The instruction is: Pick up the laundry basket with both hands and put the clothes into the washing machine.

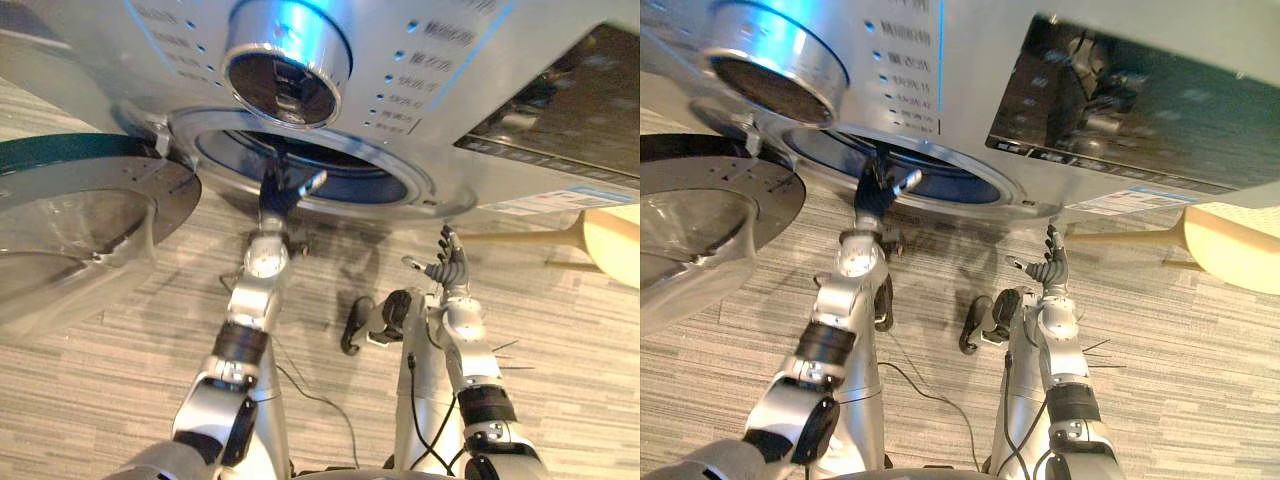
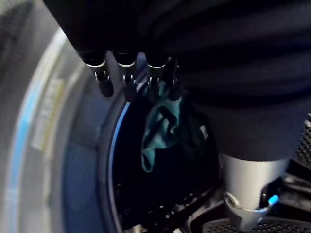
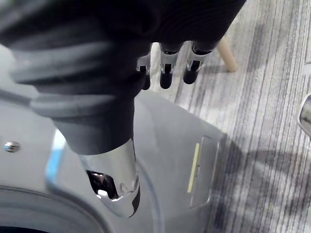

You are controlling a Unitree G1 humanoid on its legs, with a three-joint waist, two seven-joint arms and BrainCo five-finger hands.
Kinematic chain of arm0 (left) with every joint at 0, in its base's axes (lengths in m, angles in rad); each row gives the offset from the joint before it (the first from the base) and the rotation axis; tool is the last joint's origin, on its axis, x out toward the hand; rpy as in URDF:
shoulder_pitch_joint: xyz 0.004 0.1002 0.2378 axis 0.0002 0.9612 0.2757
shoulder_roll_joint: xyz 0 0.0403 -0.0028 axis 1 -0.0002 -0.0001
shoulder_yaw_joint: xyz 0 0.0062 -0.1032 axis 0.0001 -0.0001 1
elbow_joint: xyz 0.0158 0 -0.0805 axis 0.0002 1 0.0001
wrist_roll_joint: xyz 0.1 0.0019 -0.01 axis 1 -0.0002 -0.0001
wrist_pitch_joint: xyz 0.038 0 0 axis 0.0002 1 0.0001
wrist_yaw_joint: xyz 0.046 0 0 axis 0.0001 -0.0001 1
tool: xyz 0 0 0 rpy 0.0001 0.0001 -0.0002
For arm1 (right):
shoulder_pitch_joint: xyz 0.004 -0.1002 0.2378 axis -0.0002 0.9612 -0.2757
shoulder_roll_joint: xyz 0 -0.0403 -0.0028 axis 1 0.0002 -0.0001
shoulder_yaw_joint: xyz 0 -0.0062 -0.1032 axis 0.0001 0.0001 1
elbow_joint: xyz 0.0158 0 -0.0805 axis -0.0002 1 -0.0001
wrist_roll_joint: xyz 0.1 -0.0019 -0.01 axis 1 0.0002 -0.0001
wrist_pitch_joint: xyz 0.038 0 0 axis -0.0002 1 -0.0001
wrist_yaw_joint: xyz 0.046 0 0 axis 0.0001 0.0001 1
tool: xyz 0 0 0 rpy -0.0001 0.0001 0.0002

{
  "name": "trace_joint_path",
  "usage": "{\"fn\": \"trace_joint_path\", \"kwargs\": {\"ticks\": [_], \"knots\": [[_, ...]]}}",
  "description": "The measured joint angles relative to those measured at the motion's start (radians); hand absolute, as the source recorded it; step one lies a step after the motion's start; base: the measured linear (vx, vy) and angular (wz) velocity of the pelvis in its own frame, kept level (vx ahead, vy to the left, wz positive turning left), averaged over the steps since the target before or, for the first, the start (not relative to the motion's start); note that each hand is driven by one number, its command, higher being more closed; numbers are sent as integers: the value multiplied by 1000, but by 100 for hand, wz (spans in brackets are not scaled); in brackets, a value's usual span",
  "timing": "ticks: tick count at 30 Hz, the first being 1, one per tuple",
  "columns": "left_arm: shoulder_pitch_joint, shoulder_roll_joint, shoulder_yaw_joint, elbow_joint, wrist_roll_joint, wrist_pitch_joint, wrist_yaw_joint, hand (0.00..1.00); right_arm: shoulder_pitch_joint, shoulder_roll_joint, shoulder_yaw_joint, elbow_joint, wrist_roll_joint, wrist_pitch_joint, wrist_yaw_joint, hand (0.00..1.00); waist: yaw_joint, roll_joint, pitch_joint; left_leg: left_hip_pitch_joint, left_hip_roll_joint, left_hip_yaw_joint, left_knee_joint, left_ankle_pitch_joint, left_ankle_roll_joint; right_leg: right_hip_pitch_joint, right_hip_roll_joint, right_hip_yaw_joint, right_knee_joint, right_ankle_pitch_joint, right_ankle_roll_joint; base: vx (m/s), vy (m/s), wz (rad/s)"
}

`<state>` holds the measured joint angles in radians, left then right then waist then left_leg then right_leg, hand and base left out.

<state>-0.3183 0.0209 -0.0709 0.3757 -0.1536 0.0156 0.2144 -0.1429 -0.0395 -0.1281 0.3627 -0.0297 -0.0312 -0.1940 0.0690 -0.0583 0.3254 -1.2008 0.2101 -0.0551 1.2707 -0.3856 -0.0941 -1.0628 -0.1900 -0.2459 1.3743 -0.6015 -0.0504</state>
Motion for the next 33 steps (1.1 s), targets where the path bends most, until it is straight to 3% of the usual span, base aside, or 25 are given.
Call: {"fn": "trace_joint_path", "kwargs": {"ticks": [5, 10, 15, 17, 20, 23, 28, 33], "knots": [[274, 13, 92, 92, -1, -3, -45, 0, 164, -8, -4, 39, 1, 4, 3, 0, -1, 25, -63, 359, 1, 53, -287, 59, -7, 342, 32, -21, -298, 81, 26, 137, -45, 5], [387, 23, 123, 243, 48, -4, -82, 0, 234, -3, -18, 121, 2, 2, 4, 0, -1, 33, -106, 644, 2, 128, -570, 139, 3, 601, 69, -17, -602, 196, 55, 139, 74, -13], [410, 22, 161, 439, 169, -4, -104, 0, 238, 12, -31, 308, 2, -4, 26, 0, -11, 45, -210, 910, -14, 247, -910, 245, 14, 804, 109, 42, -962, 353, 87, 144, 99, -40], [406, 24, 161, 505, 216, -4, -108, 0, 211, -1, -52, 425, 2, -3, 27, 0, -36, 59, -239, 1024, -45, 291, -1089, 321, 19, 893, 121, 72, -1136, 442, 99, 206, 116, -48], [404, 32, 160, 521, 251, -6, -112, 0, 202, -22, -84, 491, 22, -3, 38, 0, -56, 74, -248, 1097, -61, 329, -1180, 350, 22, 970, 130, 97, -1263, 509, 111, 114, 74, -35], [398, 50, 159, 522, 275, -21, -126, 0, 211, -32, -111, 520, 45, -4, 46, 0, -59, 76, -251, 1148, -74, 351, -1203, 350, 22, 1021, 131, 123, -1316, 532, 118, 63, 59, -28], [380, 72, 141, 523, 283, -28, -127, 0, 210, -36, -111, 558, 68, -6, 46, 0, -74, 78, -251, 1176, -88, 356, -1238, 365, 23, 1041, 135, 141, -1364, 562, 115, -15, 23, -9], [380, 71, 99, 518, 282, -28, -126, 0, 190, -48, -145, 567, 92, -8, 44, 0, -81, 85, -248, 1179, -95, 344, -1241, 365, 24, 1010, 142, 230, -1387, 600, 115, -76, 11, -51]]}}
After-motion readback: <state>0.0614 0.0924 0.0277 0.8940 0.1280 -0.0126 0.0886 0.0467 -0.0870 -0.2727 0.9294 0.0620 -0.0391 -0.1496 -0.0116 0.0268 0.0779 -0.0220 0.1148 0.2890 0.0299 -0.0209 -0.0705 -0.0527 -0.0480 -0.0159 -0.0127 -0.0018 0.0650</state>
